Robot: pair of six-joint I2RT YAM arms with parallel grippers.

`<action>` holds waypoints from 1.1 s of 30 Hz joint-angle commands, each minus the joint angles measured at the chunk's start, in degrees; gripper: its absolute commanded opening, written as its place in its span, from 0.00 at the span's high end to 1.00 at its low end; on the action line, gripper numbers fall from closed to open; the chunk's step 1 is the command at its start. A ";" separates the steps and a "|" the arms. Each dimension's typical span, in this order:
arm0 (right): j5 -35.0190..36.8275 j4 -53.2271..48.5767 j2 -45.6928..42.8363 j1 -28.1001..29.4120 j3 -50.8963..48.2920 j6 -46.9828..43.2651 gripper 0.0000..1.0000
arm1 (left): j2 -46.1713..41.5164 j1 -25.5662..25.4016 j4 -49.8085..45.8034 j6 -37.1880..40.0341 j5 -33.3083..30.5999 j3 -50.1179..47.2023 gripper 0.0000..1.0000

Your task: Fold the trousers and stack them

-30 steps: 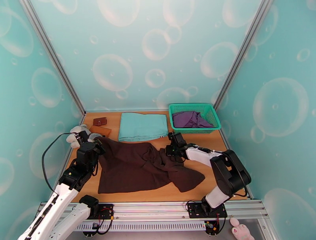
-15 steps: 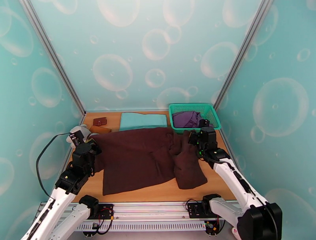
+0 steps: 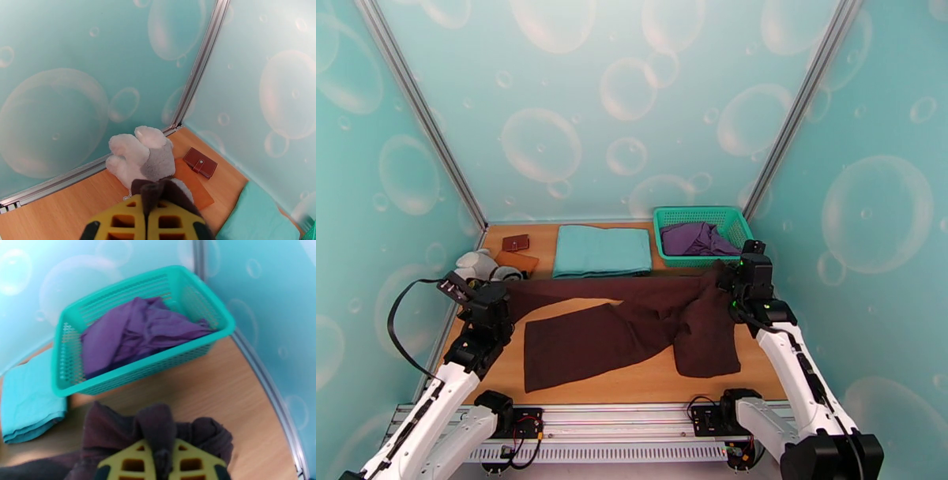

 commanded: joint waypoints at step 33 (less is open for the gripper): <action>-1.16 9.65 28.28 -15.91 19.53 -11.52 0.78 | 41.82 4.77 20.62 15.66 32.46 11.22 0.60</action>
